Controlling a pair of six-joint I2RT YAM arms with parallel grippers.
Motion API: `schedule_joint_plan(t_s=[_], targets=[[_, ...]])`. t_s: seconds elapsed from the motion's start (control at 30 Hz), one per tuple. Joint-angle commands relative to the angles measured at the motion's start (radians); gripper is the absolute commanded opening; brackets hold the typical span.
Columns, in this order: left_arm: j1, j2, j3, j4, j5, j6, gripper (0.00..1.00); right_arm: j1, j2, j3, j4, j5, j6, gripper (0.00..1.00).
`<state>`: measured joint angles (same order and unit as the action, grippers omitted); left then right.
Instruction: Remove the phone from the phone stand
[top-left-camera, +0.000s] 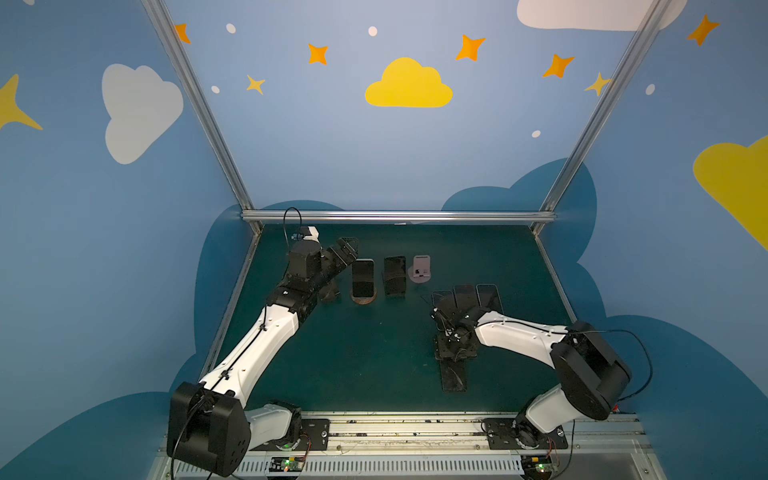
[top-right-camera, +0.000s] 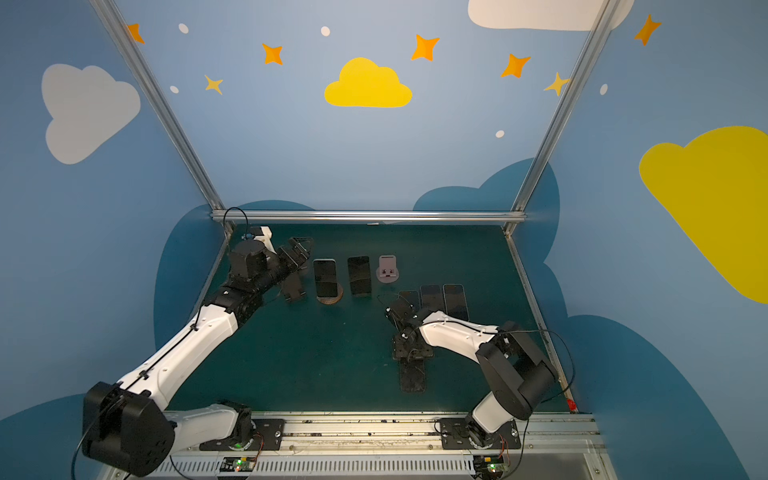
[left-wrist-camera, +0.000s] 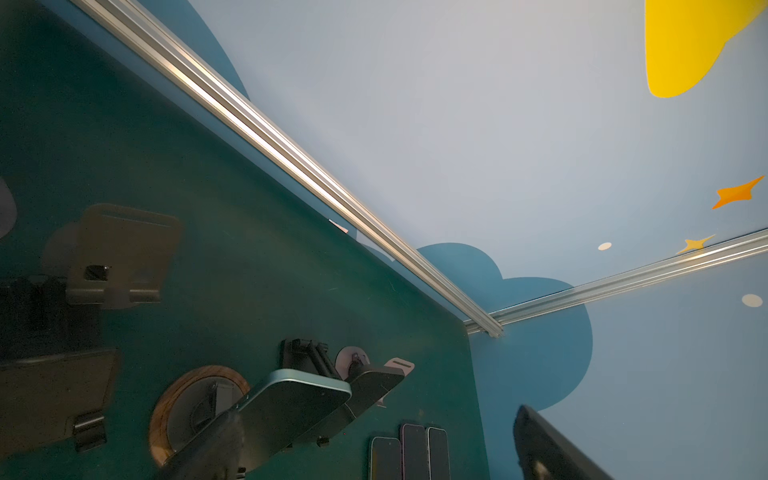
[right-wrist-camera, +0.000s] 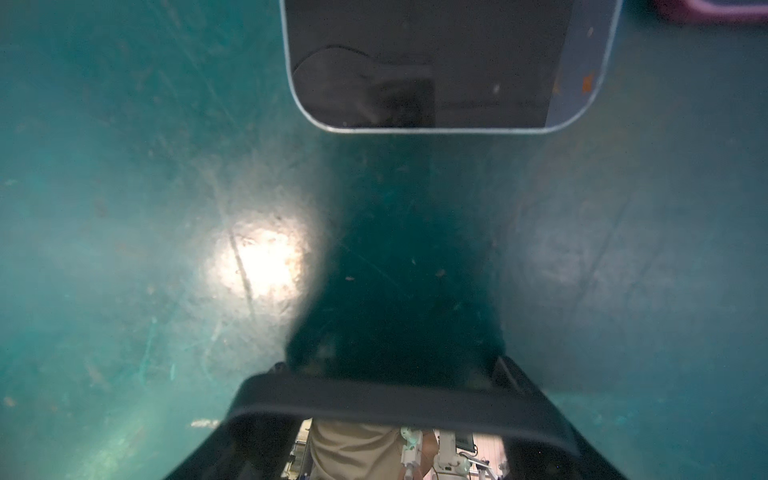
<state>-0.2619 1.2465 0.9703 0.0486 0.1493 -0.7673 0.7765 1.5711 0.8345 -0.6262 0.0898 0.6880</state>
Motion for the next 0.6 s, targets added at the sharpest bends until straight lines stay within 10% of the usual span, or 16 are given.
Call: schedule_joint_plan(t_s=[0.0,0.57], targets=[[0.001,0.001,0.009,-0.006,0.001,0.001,1.00,0.004,0.055,-0.075,-0.008,-0.020,0.045,0.74],[-0.013,-0.009,0.009,-0.019,-0.019,0.005,1.00,0.055,0.092,-0.098,0.004,-0.083,0.070,0.76]])
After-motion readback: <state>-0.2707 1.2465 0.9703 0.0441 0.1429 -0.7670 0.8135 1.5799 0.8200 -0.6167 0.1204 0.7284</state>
